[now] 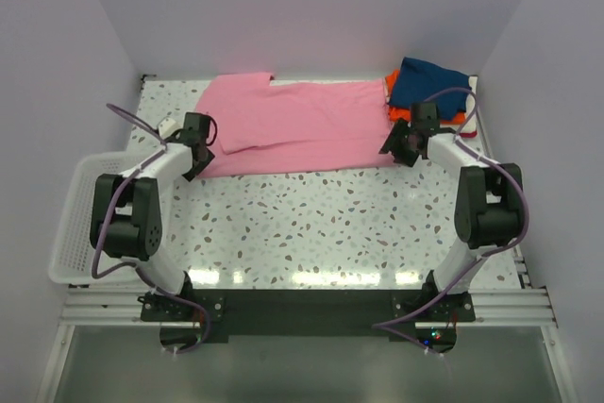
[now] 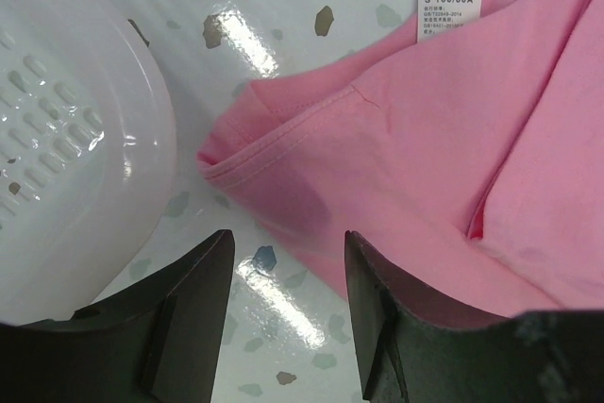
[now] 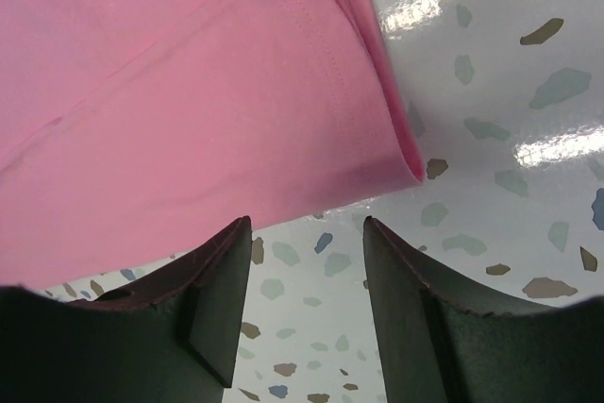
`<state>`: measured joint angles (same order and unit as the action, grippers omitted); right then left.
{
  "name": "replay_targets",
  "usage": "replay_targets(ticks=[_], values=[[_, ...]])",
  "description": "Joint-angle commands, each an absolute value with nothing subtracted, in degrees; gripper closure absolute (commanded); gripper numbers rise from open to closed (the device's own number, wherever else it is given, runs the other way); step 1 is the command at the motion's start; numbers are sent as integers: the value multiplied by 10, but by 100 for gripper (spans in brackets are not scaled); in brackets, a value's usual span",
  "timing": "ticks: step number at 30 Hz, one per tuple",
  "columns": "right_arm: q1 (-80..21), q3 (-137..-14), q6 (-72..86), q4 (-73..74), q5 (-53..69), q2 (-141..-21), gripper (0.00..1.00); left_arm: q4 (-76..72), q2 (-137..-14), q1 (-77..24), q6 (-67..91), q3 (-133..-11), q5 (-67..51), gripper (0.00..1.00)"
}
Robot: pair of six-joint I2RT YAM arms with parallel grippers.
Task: Fold and stack the t-shirts
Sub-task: Fold the tshirt
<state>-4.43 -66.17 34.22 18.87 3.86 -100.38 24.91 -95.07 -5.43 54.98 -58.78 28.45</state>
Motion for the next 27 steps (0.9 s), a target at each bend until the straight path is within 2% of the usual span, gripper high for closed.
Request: replay_targets(ticks=[1, 27], values=[[-41, -659, 333, 174, 38, -1008, 45, 279, -974, -40, 565, -607, 376, 44], [-32, -660, 340, 175, 4, -1049, 45, 327, -1090, -40, 593, -654, 405, 46]])
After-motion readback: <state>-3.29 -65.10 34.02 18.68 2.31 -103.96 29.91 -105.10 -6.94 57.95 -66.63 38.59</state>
